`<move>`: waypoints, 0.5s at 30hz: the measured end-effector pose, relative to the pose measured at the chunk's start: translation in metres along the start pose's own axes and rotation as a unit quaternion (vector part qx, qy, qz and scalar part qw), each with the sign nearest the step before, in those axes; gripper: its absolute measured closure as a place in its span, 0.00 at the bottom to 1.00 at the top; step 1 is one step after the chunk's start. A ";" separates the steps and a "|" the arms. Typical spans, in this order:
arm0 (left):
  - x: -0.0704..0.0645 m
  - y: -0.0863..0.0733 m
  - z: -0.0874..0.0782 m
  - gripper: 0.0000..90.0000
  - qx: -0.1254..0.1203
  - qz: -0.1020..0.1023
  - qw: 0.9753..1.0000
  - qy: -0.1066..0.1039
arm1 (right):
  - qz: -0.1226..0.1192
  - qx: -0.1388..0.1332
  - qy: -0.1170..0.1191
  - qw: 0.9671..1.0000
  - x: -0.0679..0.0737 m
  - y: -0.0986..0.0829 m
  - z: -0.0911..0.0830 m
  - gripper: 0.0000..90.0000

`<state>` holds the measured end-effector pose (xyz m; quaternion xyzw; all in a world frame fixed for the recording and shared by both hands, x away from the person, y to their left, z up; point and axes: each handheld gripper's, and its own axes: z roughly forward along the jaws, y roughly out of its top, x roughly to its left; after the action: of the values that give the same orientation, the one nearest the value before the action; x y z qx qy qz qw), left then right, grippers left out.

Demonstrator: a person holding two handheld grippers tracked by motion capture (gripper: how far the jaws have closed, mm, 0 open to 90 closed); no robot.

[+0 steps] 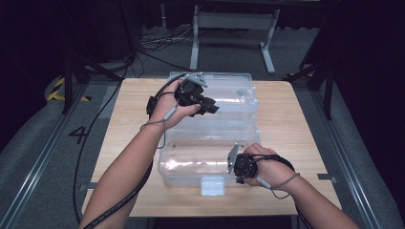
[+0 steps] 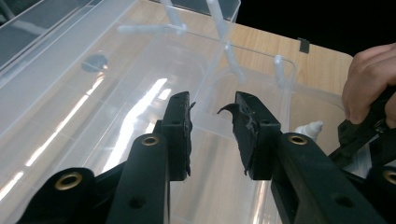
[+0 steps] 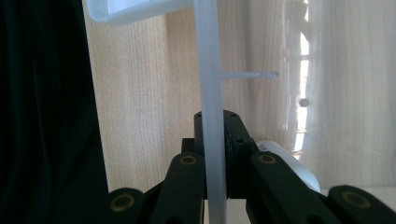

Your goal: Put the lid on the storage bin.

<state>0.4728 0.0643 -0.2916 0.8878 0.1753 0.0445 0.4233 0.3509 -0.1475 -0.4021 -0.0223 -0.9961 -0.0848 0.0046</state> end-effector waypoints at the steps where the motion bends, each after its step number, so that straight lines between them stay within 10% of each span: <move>1: -0.001 0.003 -0.001 0.75 0.004 0.007 1.000 0.009 | -0.001 0.001 0.000 1.000 0.000 0.000 0.000 0.96; 15: 0.006 0.004 0.013 0.77 0.049 0.001 0.999 0.021 | 0.002 -0.001 -0.001 1.000 0.000 -0.001 -0.001 0.96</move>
<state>0.4828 0.0549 -0.2972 0.9066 0.1856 0.0548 0.3750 0.3508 -0.1488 -0.4017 -0.0247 -0.9960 -0.0858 0.0041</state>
